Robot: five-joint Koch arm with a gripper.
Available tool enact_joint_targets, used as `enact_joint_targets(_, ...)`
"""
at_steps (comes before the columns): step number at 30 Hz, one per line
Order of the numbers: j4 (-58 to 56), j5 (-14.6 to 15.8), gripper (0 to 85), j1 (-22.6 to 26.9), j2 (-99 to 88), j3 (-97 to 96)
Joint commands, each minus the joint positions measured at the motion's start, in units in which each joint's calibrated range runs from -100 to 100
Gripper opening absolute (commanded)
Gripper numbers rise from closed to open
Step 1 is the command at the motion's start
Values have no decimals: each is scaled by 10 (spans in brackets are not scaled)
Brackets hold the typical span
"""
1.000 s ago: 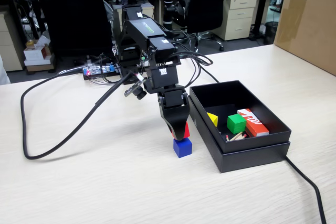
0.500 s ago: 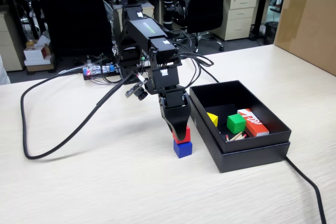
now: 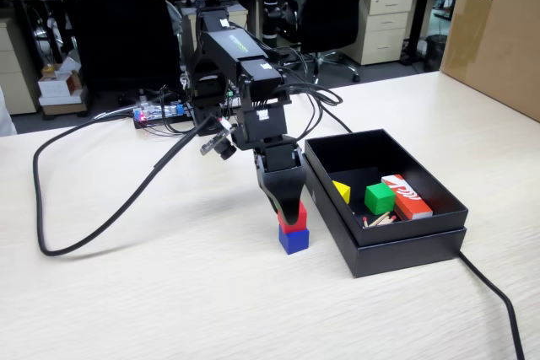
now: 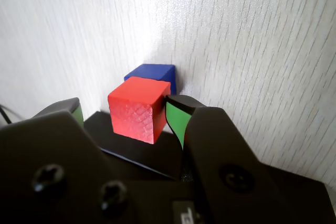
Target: Put the red cube on top of the blue cube
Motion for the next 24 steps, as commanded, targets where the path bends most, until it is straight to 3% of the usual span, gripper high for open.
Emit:
enact_joint_targets(1, 28, -1, 404, 1, -62, 55)
enact_joint_targets(13, 28, -1, 479, 1, -118, 11)
enact_joint_targets(24, 28, -3, 496, -3, -379, -196)
